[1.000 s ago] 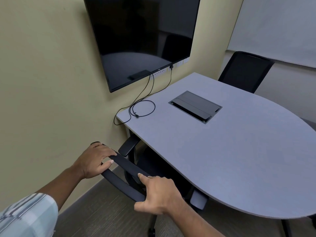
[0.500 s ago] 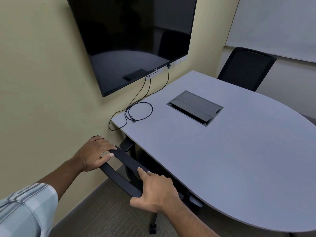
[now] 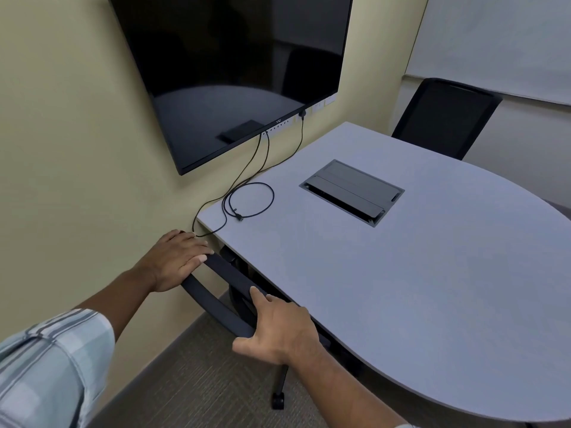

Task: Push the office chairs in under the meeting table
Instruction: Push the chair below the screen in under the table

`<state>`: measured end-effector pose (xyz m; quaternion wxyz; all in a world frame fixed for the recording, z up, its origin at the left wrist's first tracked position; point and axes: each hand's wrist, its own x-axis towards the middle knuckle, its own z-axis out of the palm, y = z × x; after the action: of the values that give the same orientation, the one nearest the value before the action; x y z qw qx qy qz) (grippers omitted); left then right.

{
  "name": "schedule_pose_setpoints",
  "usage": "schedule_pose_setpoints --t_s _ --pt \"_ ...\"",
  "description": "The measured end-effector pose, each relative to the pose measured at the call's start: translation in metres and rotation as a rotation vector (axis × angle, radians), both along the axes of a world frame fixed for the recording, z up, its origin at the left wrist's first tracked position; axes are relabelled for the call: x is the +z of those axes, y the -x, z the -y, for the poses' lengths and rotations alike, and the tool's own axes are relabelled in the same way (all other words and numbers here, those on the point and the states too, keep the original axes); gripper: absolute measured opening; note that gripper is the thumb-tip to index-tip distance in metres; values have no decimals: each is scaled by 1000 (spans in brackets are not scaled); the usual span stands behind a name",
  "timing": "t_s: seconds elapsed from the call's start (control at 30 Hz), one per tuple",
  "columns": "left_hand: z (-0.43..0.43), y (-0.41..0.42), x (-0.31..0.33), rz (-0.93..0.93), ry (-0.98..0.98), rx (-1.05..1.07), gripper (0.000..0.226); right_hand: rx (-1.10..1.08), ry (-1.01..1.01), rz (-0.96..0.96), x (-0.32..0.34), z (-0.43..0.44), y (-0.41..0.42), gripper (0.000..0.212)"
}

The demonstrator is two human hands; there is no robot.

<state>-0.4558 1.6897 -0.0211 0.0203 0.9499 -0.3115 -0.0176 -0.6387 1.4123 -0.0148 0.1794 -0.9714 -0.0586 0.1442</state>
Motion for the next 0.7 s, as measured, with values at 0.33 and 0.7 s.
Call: schedule_pose_setpoints --t_s 0.33,0.7 --pt "12 0 2 -43 -47 135 68 1 -4 7 3 9 -8 109" --pt "35 21 20 -83 -174 279 62 23 25 49 0 11 -10 109"
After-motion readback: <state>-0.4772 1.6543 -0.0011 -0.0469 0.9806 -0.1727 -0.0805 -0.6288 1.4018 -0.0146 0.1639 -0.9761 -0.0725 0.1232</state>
